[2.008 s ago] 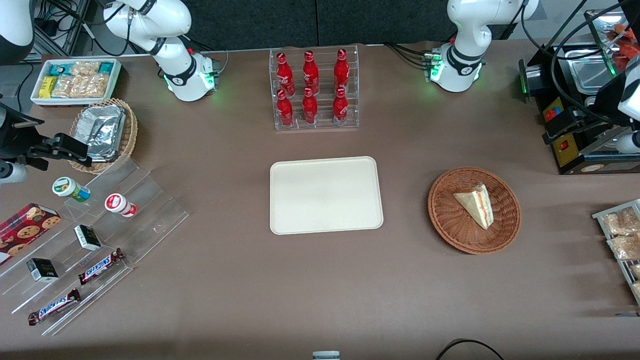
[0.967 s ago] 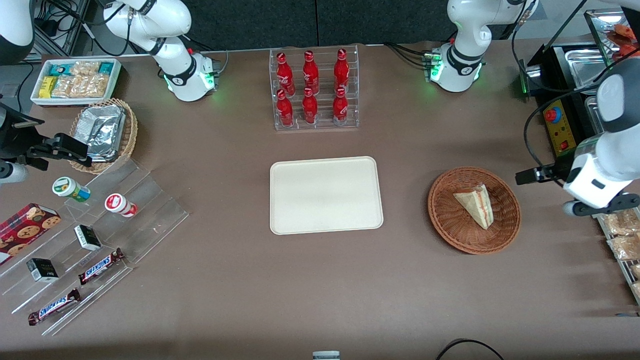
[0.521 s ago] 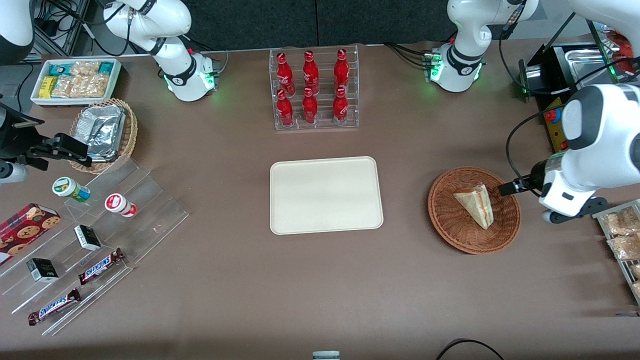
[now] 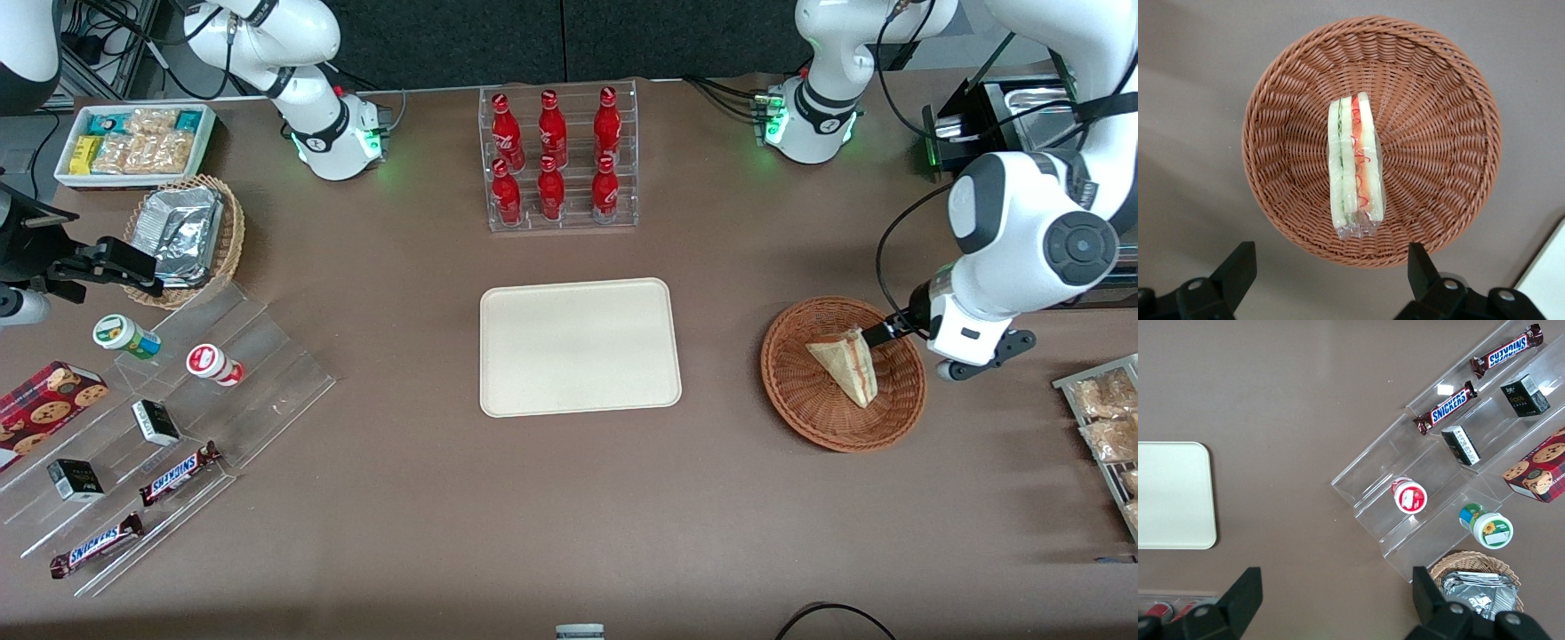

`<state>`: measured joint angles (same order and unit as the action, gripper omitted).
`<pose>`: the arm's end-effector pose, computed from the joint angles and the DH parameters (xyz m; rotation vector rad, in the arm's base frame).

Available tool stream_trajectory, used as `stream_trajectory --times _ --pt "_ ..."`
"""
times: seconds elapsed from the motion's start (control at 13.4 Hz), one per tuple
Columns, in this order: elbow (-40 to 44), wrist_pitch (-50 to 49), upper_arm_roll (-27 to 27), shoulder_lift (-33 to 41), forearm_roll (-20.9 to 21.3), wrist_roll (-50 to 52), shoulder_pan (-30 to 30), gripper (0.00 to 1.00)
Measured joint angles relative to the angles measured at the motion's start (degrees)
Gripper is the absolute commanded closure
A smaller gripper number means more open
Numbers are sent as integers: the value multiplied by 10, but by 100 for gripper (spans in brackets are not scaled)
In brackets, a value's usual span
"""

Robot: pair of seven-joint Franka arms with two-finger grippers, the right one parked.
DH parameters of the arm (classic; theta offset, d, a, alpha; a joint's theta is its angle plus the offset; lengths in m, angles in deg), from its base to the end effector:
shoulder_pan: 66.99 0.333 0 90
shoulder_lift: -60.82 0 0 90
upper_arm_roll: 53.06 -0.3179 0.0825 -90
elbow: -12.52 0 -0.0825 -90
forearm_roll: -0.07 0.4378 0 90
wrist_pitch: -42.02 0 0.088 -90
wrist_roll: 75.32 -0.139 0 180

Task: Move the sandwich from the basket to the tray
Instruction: 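Lower the open left gripper over the wrapped sandwich in the basket, then close the left gripper on the sandwich's crust edge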

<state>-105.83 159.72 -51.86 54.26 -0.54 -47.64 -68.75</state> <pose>0.5935 -0.0315 0.3076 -3.0394 -0.6748 0.1939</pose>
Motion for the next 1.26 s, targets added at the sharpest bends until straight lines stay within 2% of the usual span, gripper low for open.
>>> stream_trajectory --times 0.45,1.26 --pt "-73 112 1 -1 0 37 -17 0" --pt "-81 192 0 -53 0 83 -17 0"
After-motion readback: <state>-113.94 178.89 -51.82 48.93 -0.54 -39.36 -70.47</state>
